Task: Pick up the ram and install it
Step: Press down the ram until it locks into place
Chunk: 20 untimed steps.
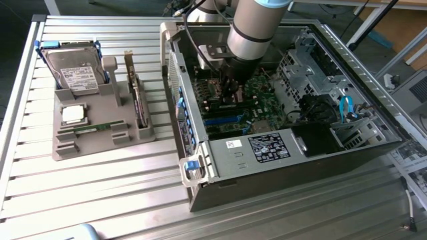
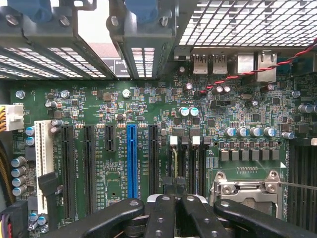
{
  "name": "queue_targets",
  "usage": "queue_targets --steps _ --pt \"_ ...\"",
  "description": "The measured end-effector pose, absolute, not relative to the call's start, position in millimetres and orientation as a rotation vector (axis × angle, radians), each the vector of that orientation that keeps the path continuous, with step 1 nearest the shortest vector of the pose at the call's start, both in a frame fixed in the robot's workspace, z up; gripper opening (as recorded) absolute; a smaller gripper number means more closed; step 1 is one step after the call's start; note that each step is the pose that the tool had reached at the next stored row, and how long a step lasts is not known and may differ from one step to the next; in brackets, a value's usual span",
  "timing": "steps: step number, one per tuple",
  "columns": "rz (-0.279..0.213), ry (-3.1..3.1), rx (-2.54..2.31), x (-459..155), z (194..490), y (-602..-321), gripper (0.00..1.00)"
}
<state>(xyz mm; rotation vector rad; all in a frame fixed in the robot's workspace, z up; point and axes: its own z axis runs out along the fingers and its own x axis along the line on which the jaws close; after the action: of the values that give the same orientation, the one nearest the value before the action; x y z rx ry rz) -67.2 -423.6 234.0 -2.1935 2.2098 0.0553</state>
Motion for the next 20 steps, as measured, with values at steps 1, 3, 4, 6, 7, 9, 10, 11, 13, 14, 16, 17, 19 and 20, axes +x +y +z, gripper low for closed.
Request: queue_targets --steps 1,3,4,6,7,9,10,11,13,14,16,17,19,20 --pt "0.055 2.210 -2.193 -67.2 234.0 -423.6 0.11" --pt "0.055 2.210 -2.193 -67.2 233.9 -423.6 0.11" --pt "0.055 2.210 -2.193 -67.2 233.9 -423.6 0.11" --pt "0.055 2.210 -2.193 -67.2 233.3 -423.6 0.11" --pt "0.055 2.210 -2.193 -67.2 233.2 -423.6 0.11" --pt "0.055 2.210 -2.193 -67.2 233.2 -423.6 0.11" --pt "0.055 2.210 -2.193 -67.2 232.8 -423.6 0.11" --pt "0.055 2.210 -2.193 -67.2 232.5 -423.6 0.11" --pt "0.055 2.210 -2.194 -67.2 232.4 -423.6 0.11" --pt "0.055 2.210 -2.194 -67.2 232.4 -423.6 0.11" --pt "0.055 2.210 -2.193 -67.2 232.3 -423.6 0.11" --pt "0.055 2.210 -2.193 -67.2 232.3 -423.6 0.11" --pt "0.055 2.210 -2.193 -67.2 232.1 -423.8 0.11" --pt "0.055 2.210 -2.193 -67.2 232.0 -424.0 0.11"
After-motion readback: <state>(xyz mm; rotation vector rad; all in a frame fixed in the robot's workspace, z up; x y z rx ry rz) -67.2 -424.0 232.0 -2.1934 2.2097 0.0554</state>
